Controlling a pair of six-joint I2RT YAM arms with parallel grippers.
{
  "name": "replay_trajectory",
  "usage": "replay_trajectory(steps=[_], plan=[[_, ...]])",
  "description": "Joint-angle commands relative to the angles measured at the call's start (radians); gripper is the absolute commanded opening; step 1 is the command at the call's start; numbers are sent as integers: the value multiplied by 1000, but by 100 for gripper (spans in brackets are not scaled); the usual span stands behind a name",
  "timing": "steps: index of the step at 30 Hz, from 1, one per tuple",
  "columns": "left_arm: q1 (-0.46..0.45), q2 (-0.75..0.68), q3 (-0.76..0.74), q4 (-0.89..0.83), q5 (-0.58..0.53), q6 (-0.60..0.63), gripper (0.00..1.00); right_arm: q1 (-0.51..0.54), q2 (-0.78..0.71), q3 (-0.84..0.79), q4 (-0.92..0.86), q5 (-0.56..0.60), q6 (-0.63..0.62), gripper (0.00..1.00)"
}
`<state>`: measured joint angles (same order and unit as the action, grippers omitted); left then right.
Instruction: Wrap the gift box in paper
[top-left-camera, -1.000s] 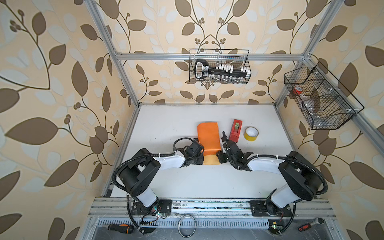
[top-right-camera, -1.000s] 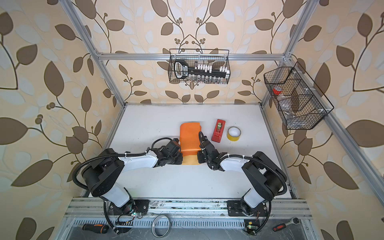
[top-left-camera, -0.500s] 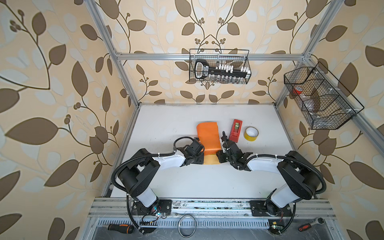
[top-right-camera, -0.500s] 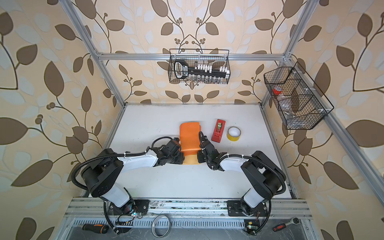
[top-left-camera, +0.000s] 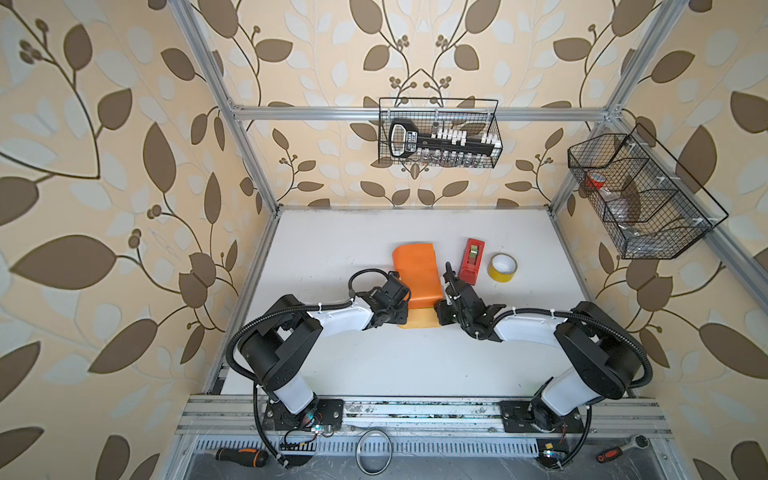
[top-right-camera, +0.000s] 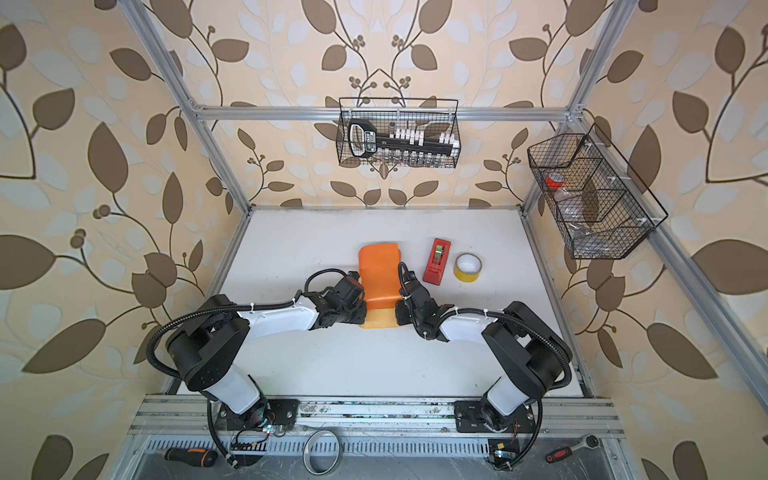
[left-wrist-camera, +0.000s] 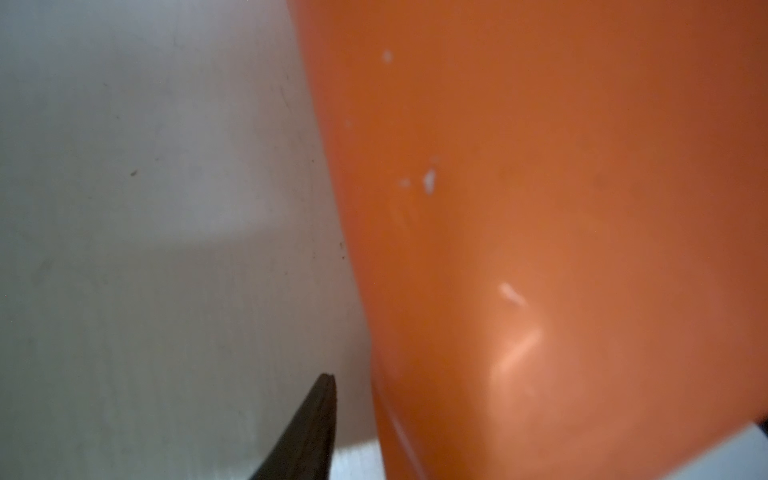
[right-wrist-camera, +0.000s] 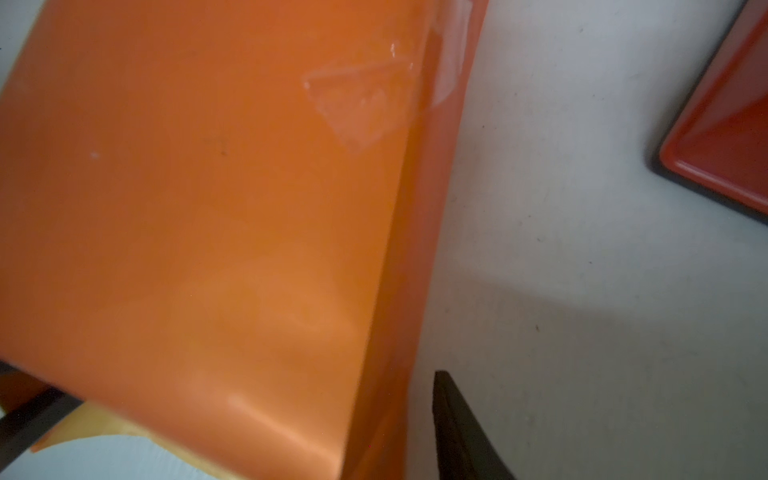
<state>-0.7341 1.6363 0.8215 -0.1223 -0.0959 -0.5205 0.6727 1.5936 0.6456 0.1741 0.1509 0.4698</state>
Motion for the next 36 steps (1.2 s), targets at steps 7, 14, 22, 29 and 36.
replay_trajectory(steps=[7, 14, 22, 29, 36], plan=[[-5, 37, 36, 9, -32, 21, 23, -3, 24, 6, -46, 64, -13, 32], [-8, 42, 41, 4, -27, 22, 17, -2, 35, 3, -50, 68, -15, 25], [-7, 37, 39, 0, -21, 10, 8, -3, 36, 14, -50, 55, -11, 12], [-10, 35, 35, -2, -16, -11, 3, -3, 40, 17, -51, 55, 11, 6], [-13, 29, 29, 1, -10, -22, 4, -3, 18, 6, -63, 50, 19, 14]])
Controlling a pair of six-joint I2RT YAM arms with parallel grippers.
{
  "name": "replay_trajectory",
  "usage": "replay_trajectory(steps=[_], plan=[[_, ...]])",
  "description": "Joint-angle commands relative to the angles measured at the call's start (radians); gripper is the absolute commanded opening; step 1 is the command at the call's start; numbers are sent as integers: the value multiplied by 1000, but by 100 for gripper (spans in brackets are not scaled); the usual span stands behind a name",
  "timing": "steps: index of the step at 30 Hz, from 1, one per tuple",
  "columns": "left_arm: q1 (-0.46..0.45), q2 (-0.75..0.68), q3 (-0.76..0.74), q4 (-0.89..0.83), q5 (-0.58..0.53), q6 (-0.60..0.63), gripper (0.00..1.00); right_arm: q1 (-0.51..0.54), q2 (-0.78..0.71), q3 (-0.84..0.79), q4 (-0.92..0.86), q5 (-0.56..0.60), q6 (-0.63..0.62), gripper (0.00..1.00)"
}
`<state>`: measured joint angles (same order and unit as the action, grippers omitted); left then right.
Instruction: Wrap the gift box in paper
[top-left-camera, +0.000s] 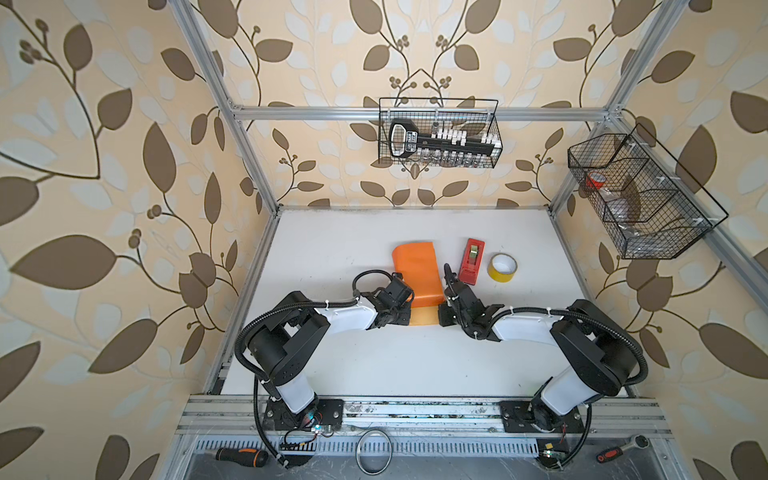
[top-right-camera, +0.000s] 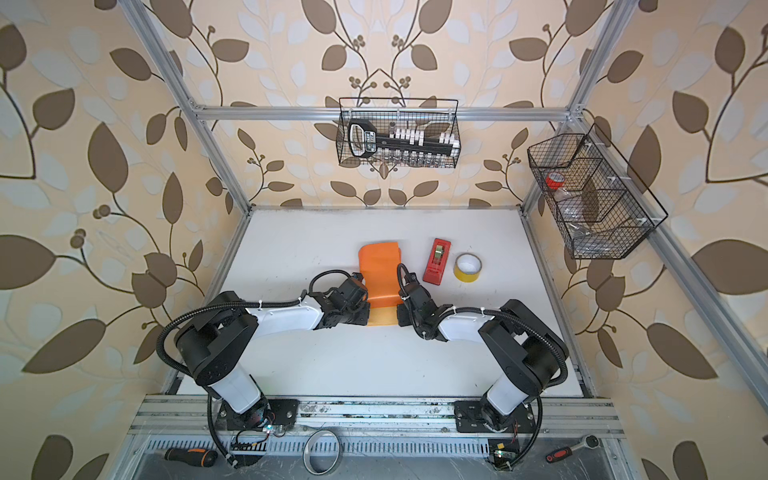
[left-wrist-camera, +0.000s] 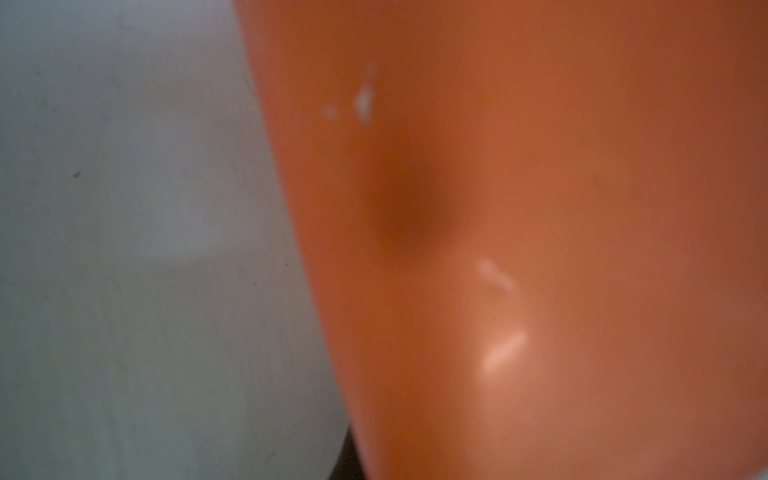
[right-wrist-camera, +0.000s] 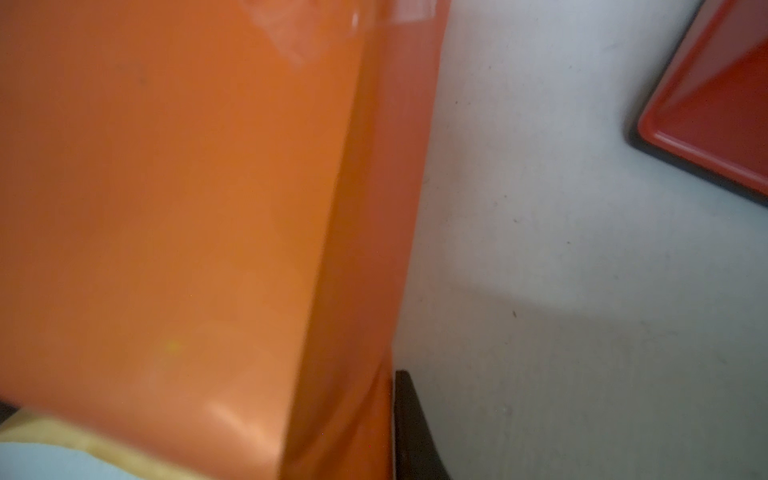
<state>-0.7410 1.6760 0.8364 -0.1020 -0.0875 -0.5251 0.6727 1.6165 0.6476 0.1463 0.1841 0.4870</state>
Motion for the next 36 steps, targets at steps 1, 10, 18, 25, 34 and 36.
replay_trajectory(steps=[1, 10, 18, 25, 34, 36], plan=[[-6, -13, 12, -19, -17, -21, 5, -4, -15, -2, -39, 15, 4, 17], [-8, -15, 3, -16, -15, -29, 8, 12, -90, -73, -34, -14, 34, 27], [-8, -16, 4, -19, -19, -26, 8, 16, -53, -74, -5, -20, 49, 8], [-9, -29, 4, -22, -9, -30, 13, 14, -40, -52, -5, -24, 47, 1], [-8, -163, -46, -48, 41, -59, 54, -7, -138, -105, -32, -72, 15, 36], [-8, -217, -66, -58, 63, -58, 59, -9, -175, -121, -43, -102, 3, 43]])
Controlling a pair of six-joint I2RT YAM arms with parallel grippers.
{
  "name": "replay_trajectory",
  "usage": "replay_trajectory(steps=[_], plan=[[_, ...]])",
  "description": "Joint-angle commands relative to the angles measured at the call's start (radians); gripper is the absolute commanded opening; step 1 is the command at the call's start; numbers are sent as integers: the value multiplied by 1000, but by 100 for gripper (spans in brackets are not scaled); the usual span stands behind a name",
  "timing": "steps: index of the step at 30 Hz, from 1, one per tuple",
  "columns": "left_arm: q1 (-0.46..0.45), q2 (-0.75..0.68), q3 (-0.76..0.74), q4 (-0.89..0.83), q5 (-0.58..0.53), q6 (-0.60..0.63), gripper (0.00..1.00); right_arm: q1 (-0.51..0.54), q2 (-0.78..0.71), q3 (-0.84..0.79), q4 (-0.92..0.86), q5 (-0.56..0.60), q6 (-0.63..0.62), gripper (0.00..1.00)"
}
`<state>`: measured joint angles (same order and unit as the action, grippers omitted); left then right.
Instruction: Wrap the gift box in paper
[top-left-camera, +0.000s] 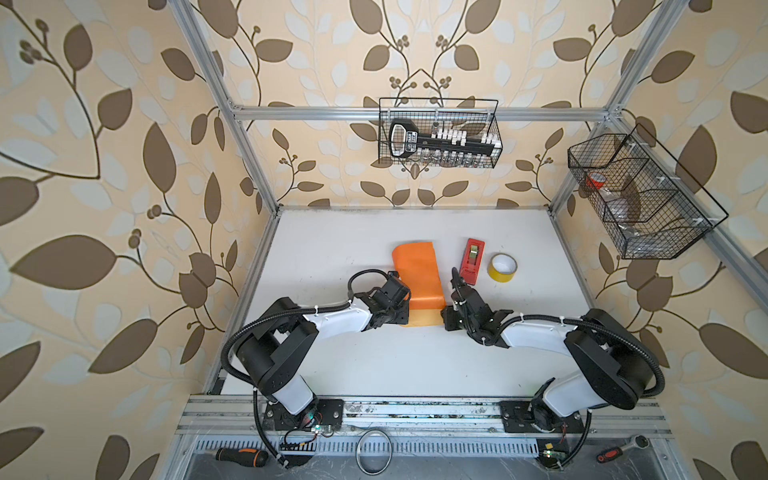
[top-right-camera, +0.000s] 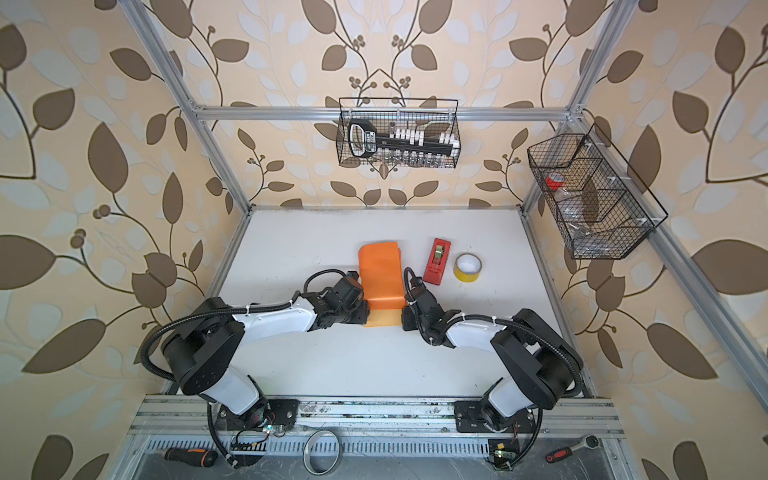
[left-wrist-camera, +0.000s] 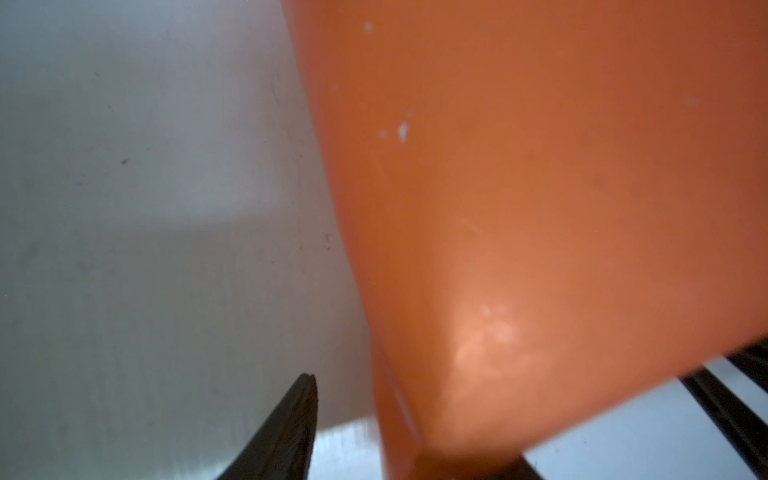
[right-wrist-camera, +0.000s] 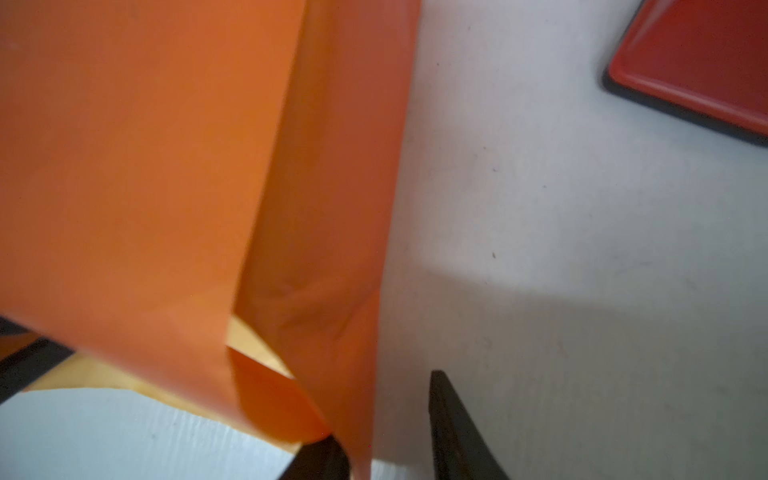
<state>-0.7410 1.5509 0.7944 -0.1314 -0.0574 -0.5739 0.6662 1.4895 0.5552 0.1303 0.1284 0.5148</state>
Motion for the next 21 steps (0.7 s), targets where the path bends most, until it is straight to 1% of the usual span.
replay_trajectory(steps=[1, 3, 6, 7, 10, 11, 12, 14, 18, 21], plan=[[-8, -119, -32, -39, 46, -5, 62, -2, -69, -36, -36, -67, -33, 47], [-7, -184, -38, -69, 62, 14, 66, -4, -113, -44, -66, -93, -54, 52], [5, -261, -14, -136, 39, 57, 75, -13, -201, -51, -120, -125, -97, 56], [13, -283, 0, -150, 24, 77, 78, -21, -229, -51, -133, -135, -111, 60], [49, -303, 65, -175, 9, 177, 95, -78, -273, -44, -149, -190, -140, 73], [56, -293, 94, -185, -8, 223, 97, -106, -276, -37, -152, -209, -142, 79], [63, -284, 121, -184, -11, 278, 97, -126, -274, -32, -153, -224, -142, 82], [66, -255, 155, -147, -4, 432, 94, -169, -271, -26, -142, -239, -132, 84], [67, -199, 200, -87, 47, 733, 92, -226, -257, -20, -122, -269, -112, 86], [68, -148, 238, -105, 69, 978, 92, -253, -266, -29, -120, -283, -90, 86]])
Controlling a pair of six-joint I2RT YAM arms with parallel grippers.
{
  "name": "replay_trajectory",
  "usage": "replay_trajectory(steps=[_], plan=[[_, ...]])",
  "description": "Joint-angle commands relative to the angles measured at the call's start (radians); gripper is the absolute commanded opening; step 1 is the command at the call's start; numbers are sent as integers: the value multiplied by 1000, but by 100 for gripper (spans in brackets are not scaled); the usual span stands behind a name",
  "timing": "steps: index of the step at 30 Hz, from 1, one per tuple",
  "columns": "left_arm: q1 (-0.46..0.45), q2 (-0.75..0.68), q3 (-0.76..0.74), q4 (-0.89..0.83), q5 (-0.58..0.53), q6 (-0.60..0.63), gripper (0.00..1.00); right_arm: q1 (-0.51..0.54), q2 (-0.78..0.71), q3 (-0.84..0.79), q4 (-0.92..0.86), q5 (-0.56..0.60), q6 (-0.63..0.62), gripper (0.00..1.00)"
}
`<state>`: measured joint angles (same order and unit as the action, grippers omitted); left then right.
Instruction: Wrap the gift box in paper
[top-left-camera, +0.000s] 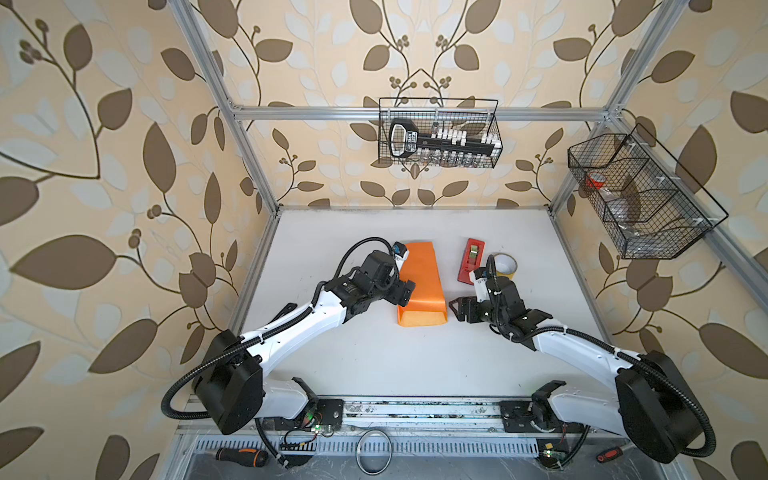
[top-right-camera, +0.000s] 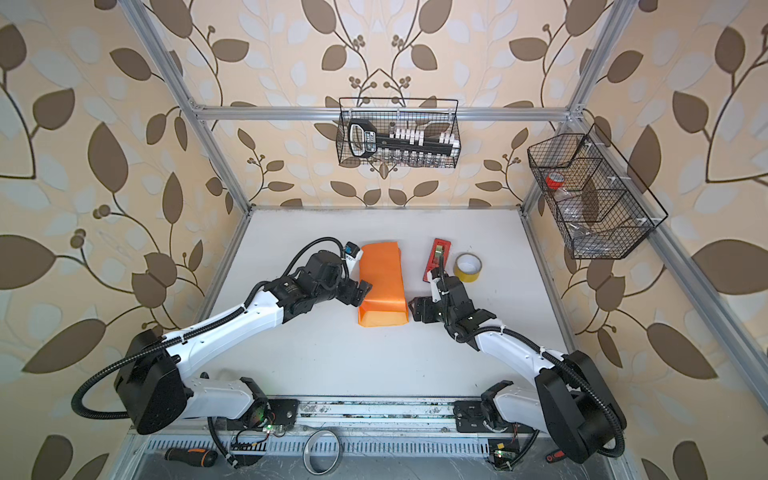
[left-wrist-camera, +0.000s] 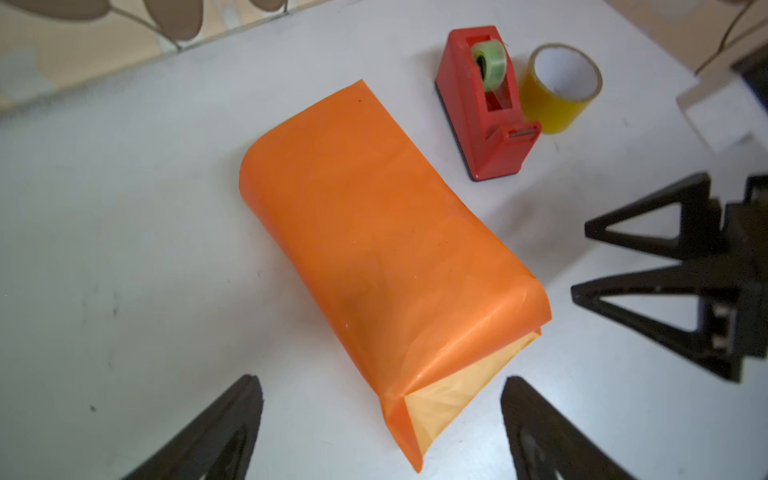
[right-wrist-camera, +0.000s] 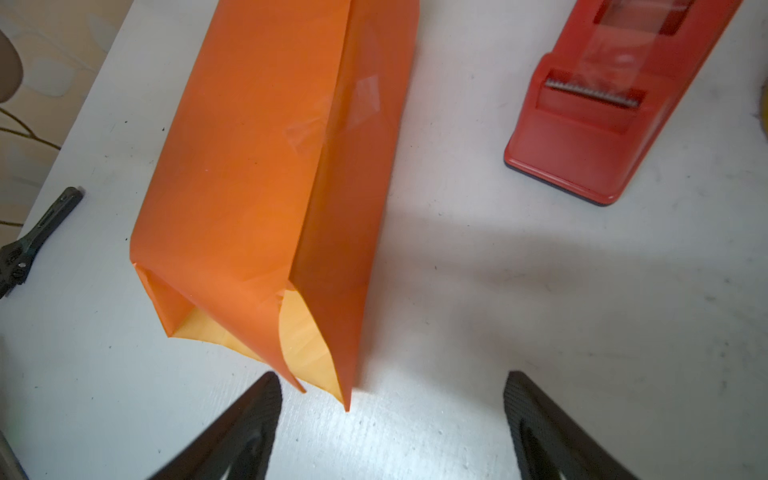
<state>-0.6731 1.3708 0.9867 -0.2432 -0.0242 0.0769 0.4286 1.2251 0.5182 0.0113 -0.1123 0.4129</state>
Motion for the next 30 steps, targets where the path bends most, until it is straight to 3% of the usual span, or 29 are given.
replay_trajectory(steps=[1, 5, 10, 19, 30], plan=[[-2, 51, 59, -5, 50, 406, 93, -19, -9, 0, 4, -41, 22, 86], [-2, 128, 87, -5, 153, 611, 99, -21, -28, -32, 33, -42, 52, 86], [-3, 241, 171, -70, 216, 706, 99, -21, -22, -47, 36, -43, 52, 87], [-3, 360, 243, -84, 196, 770, 97, -21, -5, -75, 74, -45, 87, 87], [-5, 399, 225, -55, 164, 810, 96, -18, 50, -55, 93, -54, 93, 86]])
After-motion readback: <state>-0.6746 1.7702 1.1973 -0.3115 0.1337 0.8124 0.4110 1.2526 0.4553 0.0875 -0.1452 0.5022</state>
